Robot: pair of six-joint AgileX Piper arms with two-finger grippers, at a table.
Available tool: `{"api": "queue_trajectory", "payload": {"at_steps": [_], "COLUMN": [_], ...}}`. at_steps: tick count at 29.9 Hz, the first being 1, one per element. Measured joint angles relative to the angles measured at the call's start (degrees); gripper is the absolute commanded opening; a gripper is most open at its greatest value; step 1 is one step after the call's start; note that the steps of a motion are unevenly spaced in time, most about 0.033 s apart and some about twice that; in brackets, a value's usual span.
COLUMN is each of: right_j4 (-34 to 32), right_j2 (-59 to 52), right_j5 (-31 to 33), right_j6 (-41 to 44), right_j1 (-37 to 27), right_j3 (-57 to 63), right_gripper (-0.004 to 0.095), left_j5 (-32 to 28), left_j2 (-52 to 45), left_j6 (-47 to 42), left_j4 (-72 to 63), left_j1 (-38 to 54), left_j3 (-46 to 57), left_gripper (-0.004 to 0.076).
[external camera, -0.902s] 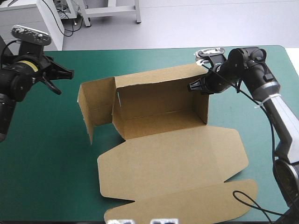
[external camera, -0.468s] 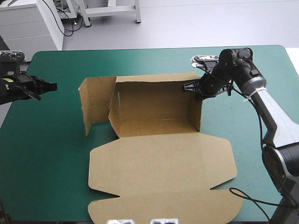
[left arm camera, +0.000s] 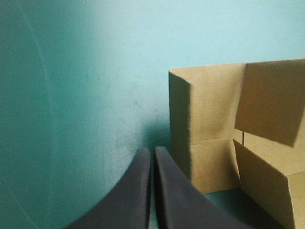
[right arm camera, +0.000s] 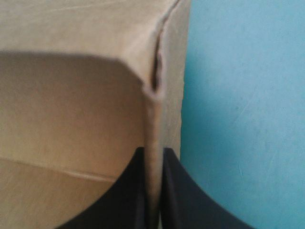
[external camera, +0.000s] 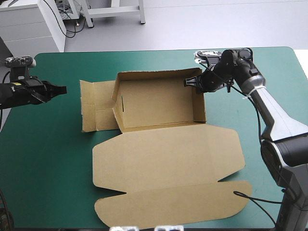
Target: Fold the box
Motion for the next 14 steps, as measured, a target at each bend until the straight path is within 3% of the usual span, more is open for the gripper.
{"api": "queue_trajectory", "payload": {"at_steps": [4, 7, 11, 14], "right_j4": [-0.1, -0.1, -0.7, -0.9], "right_j2": [2.8, 3.8, 4.9, 5.8], "right_j5": [-5.9, -7.4, -3.4, 0.6], "right_j6": [-0.7, -1.0, -1.8, -2.4], "right_j1": [0.0, 0.0, 0.1, 0.1], "right_j3": [-0.8, -1.2, -2.2, -4.8], "right_gripper": [0.004, 0.0126, 0.0314, 0.0392], "left_j5": [1.2, 1.5, 2.1, 2.9], "left_j2": [0.0, 0.0, 0.0, 0.0], "left_j6": [0.0, 0.4, 1.4, 1.4], "left_j4": [-0.1, -0.2, -0.1, -0.1], "left_j1": [0.0, 0.0, 0.0, 0.0], "left_j3": [0.0, 0.0, 0.0, 0.0], "left_gripper": [0.0006, 0.0006, 0.0006, 0.0006]}}
